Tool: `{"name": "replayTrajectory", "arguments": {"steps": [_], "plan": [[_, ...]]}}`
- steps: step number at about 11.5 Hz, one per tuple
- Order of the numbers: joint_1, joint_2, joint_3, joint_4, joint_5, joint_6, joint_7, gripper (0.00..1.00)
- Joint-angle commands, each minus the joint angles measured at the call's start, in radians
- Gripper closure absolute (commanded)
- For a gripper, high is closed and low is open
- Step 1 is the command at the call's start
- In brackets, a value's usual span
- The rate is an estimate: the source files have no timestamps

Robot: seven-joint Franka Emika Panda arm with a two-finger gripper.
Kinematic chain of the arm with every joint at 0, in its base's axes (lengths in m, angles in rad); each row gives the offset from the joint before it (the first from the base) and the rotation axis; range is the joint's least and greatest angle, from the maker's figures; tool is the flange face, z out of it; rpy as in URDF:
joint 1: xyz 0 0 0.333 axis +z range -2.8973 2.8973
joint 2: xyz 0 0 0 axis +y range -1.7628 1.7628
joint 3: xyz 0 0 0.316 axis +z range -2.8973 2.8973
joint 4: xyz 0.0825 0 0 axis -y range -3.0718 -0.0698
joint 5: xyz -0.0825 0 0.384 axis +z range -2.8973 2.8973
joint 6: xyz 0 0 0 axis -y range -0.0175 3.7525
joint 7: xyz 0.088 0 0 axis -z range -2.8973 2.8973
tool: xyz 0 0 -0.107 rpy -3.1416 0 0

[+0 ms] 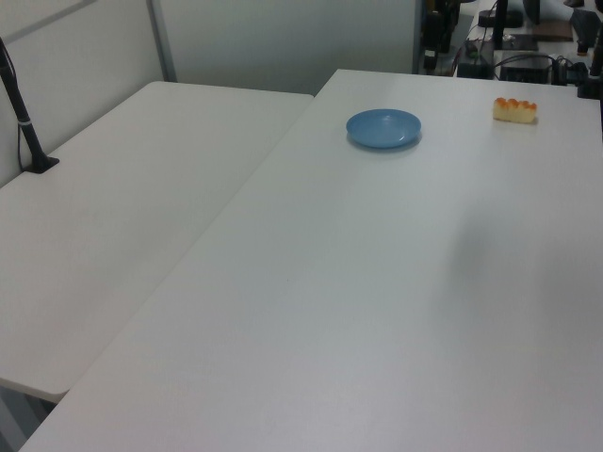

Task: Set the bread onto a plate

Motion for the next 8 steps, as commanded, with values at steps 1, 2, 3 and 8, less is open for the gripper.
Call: {"name": "replayTrajectory", "arguments": {"steps": [1,2,3,8], "plan": [[-0.040,-0.017,0.062,-0.029,-0.016,-0.025,-0.061,0.00],[-0.042,-0.015,0.067,-0.029,-0.016,-0.023,-0.058,0.00],[-0.042,-0.015,0.069,-0.029,-0.016,-0.023,-0.058,0.00],[-0.047,-0.015,0.071,-0.027,-0.014,-0.023,-0.049,0.00]]}}
